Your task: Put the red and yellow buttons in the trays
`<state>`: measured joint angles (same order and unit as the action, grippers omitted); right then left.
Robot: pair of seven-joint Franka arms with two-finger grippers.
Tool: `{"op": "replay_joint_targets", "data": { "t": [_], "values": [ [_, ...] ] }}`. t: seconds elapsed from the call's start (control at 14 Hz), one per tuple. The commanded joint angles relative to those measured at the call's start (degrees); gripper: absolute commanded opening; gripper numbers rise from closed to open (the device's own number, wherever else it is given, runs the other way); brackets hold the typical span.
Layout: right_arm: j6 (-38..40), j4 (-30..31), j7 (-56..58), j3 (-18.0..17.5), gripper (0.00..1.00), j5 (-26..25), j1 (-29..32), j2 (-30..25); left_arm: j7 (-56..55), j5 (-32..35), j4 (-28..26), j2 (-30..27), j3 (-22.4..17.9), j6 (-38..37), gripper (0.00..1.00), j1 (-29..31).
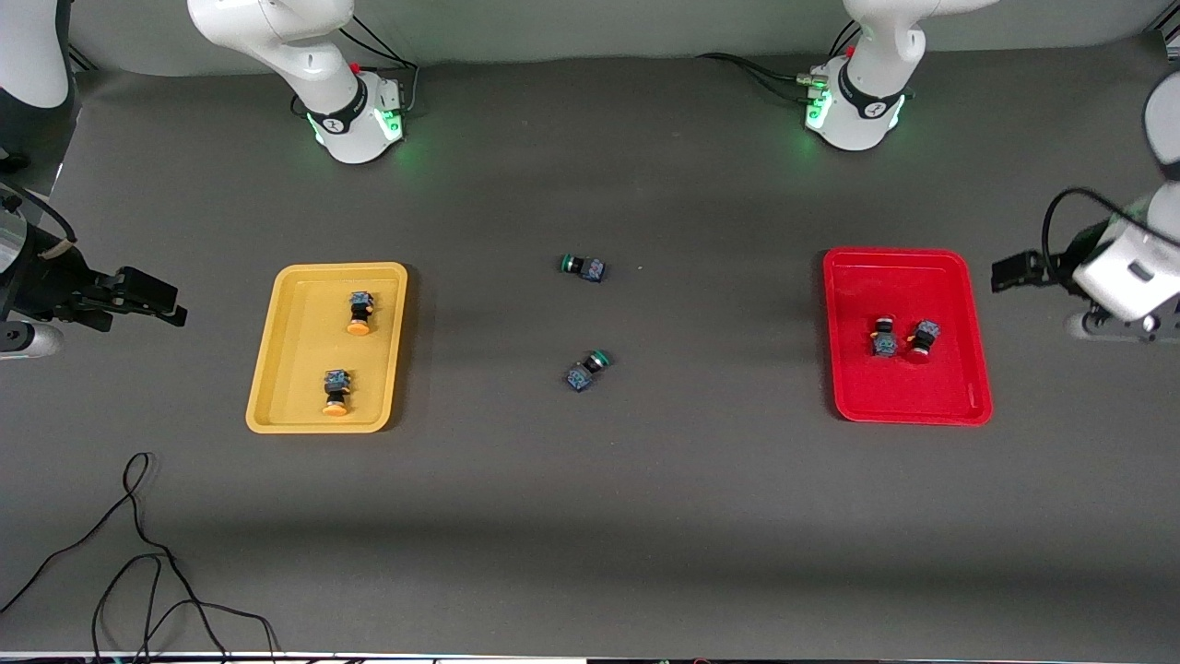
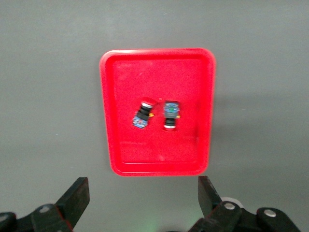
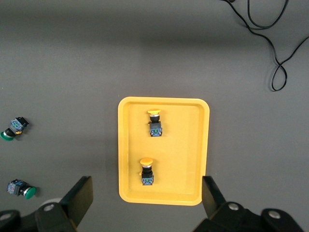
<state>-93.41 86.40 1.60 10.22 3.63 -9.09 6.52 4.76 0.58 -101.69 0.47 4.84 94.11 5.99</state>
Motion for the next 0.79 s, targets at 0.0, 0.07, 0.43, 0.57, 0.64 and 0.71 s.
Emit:
{"op": "replay_joint_targets", "data": {
  "t": [0.0, 0.07, 0.43, 0.57, 0.64, 0.71],
  "values": [
    [0.7, 0.6, 0.6, 0.2, 1.00, -0.7, -0.3, -0.7, -0.8, -1.4, 5.3, 0.6, -0.4, -4.5, 1.00, -3.5],
    [0.8, 0.6, 0.5, 0.2, 1.00, -0.7, -0.3, -0.7, -2.1, -1.4, 7.6, 1.2, -1.0, -6.2, 1.00, -4.8],
    [0.0, 0.2, 0.4, 0.2, 1.00, -1.0, -0.3, -0.3, -4.7, -1.3, 9.4, 0.5, -1.9, -9.3, 1.00, -7.4],
    [-0.1, -0.2, 0.3, 0.1, 1.00, -0.9, -0.2, -0.2, -4.4, -0.9, 9.6, 0.2, -1.9, -10.3, 1.00, -7.3],
    [-0.1, -0.1, 0.4, 0.2, 1.00, -0.6, -0.1, -0.1, -4.4, -0.8, 9.6, 0.1, -1.9, -10.3, 1.00, -7.2],
    [-0.1, -0.1, 0.4, 0.3, 1.00, -0.6, -0.1, -0.1, -4.4, -0.3, 9.5, 0.0, -1.9, -10.3, 1.00, -7.1]
  ]
}}
